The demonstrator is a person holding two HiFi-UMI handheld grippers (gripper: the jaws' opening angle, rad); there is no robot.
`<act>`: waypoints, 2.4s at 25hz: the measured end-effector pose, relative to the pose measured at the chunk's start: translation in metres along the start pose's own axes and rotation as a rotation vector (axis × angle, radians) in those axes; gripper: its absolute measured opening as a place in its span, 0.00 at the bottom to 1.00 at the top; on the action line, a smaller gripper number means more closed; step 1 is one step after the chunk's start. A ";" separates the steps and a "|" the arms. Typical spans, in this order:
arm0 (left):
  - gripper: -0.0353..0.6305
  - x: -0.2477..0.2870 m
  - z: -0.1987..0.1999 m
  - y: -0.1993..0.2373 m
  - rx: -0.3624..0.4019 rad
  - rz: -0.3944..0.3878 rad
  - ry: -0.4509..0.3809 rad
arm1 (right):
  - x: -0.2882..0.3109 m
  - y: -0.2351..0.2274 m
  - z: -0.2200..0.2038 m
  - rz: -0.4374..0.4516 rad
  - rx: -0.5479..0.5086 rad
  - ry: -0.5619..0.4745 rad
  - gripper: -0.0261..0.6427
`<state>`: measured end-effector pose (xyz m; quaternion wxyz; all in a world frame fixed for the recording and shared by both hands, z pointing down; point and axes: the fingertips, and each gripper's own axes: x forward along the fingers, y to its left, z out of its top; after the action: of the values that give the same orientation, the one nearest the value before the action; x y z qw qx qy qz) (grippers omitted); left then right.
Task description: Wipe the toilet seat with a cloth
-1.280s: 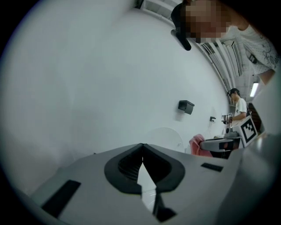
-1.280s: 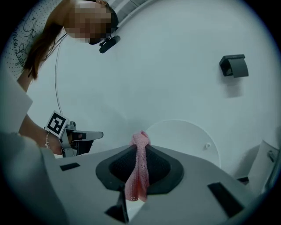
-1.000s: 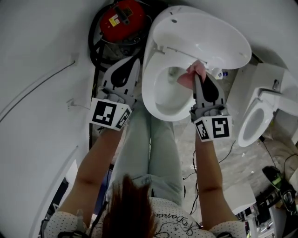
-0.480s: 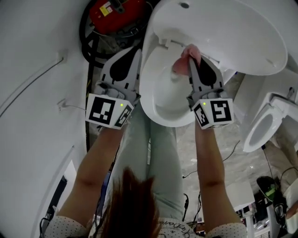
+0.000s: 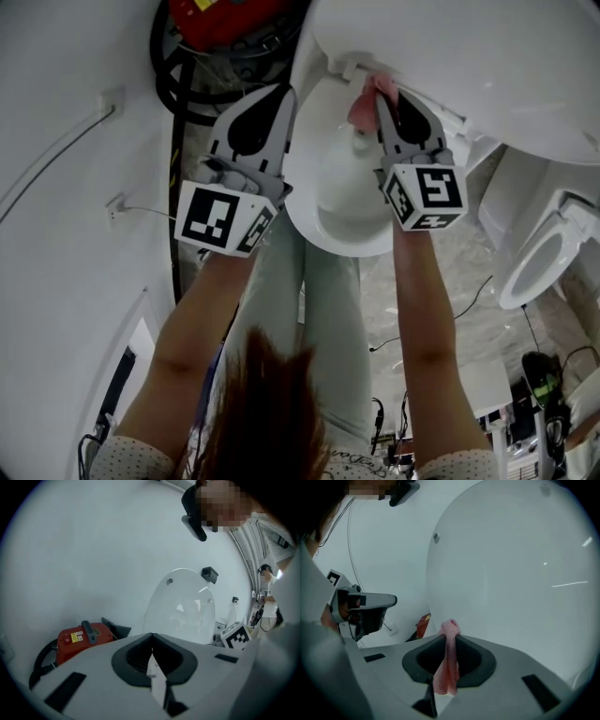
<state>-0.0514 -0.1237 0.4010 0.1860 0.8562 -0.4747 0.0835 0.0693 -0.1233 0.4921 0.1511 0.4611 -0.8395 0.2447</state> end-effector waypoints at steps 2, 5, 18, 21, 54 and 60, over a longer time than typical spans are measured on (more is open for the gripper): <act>0.06 0.001 -0.006 0.000 -0.002 -0.002 0.004 | 0.008 -0.002 -0.010 -0.006 -0.003 0.020 0.14; 0.06 0.003 -0.013 -0.001 -0.007 -0.004 0.010 | 0.018 -0.004 -0.022 -0.012 -0.007 0.045 0.14; 0.06 0.007 -0.022 0.002 -0.013 -0.010 0.034 | 0.043 -0.006 -0.045 -0.073 -0.082 0.120 0.15; 0.06 0.007 -0.022 0.002 -0.013 -0.013 0.038 | 0.046 -0.006 -0.049 -0.088 -0.107 0.142 0.15; 0.06 0.009 -0.017 -0.016 0.018 -0.082 0.077 | 0.051 -0.004 -0.059 -0.120 -0.474 0.194 0.14; 0.06 0.009 -0.018 -0.017 0.018 -0.078 0.080 | 0.042 -0.012 -0.061 -0.108 -0.484 0.187 0.14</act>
<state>-0.0314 -0.1152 0.4164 0.2001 0.8718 -0.4323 0.1144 0.0589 -0.1247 0.5671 0.3466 0.4312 -0.8301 0.0699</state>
